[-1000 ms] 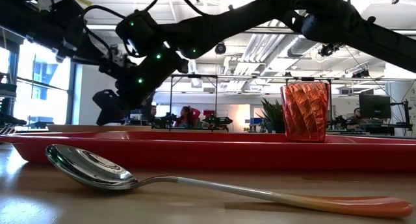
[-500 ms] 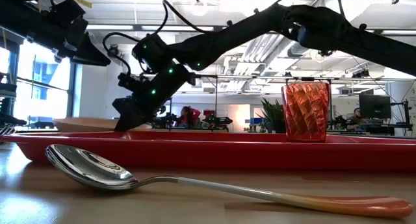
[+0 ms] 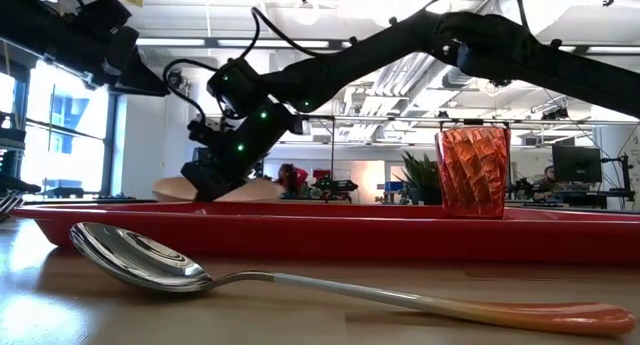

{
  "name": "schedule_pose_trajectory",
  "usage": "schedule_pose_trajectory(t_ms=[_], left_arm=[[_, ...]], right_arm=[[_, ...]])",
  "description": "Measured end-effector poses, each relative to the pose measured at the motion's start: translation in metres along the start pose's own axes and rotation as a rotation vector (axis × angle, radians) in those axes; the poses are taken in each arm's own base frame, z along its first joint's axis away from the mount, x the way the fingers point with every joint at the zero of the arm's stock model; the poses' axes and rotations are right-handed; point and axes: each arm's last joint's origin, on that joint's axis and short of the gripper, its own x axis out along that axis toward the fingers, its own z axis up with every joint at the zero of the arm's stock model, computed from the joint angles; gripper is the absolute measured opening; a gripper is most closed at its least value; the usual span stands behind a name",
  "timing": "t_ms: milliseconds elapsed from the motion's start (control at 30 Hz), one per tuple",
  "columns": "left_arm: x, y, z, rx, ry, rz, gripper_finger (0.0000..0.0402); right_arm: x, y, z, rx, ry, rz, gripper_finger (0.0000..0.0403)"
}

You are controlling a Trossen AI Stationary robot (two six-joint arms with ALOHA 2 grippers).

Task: Pick and place plate/cup/fork/spoon on tray
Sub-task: Put the orange plate on the red serving tray at the bottom left of the red glass

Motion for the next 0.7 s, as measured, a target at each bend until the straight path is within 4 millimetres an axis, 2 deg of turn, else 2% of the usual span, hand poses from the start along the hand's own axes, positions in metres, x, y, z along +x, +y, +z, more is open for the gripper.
schedule_pose_trajectory(t_ms=[100,367,700], left_arm=[[0.0,0.0,0.002,0.015,-0.012,-0.001,0.0097],[0.0,0.0,0.003,0.039,-0.023,-0.002,0.0097],[0.0,0.001,0.004,0.085,-0.038,0.047,0.0097]], right_arm=[[0.0,-0.001,0.0,0.013,0.0,-0.016,0.0006],[-0.001,0.001,0.005,0.053,-0.03,0.02,0.0002],[-0.014,0.013,0.016,0.047,-0.015,0.043,0.0001]])
